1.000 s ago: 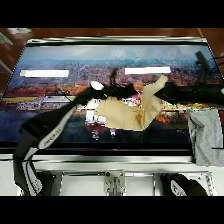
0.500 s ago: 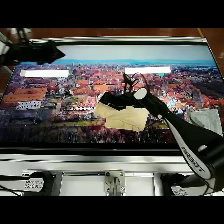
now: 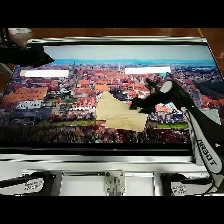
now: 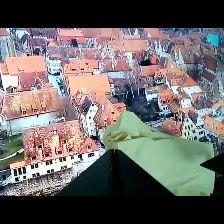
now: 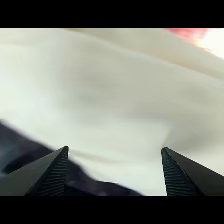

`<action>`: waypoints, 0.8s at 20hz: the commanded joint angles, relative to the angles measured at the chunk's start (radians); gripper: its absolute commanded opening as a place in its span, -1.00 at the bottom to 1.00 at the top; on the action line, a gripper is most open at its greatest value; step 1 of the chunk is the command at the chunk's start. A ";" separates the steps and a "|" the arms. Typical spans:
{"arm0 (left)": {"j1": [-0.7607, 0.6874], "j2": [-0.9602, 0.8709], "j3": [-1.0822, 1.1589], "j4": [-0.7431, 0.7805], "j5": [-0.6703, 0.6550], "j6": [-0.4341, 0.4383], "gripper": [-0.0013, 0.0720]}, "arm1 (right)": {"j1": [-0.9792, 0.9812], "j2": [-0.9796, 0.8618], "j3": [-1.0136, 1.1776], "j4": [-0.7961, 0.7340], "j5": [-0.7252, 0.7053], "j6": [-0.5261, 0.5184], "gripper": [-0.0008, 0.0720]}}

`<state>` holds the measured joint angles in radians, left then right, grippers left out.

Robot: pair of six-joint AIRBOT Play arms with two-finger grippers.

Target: Fold the shirts.

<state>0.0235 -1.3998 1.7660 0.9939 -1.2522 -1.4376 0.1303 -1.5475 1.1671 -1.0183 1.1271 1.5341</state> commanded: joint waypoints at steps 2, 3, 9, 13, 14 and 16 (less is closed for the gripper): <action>-0.032 0.005 0.000 0.009 -0.022 0.012 -0.87 | -0.150 0.015 -0.214 0.054 0.019 -0.034 0.94; -0.040 0.005 0.000 0.008 -0.026 0.010 -0.86 | -0.148 0.006 -0.243 0.064 -0.014 -0.035 0.94; -0.089 0.005 0.000 0.001 -0.051 0.000 -0.86 | -0.113 -0.059 -0.255 0.250 -0.198 -0.097 0.10; -0.101 0.005 0.000 0.001 -0.050 0.000 -0.86 | -0.181 0.019 -0.139 0.257 -0.092 -0.269 -0.82; -0.101 0.005 0.000 0.001 -0.050 0.000 -0.87 | -0.217 0.067 -0.093 0.251 -0.059 -0.287 -0.81; -0.100 0.005 0.000 0.002 -0.046 0.008 -0.86 | -0.311 0.177 0.005 0.229 -0.024 -0.277 -0.82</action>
<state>-0.0734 -1.3949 1.7660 0.9951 -1.3006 -1.4364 -0.0891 -1.4788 1.0657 -0.7887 1.0481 1.3087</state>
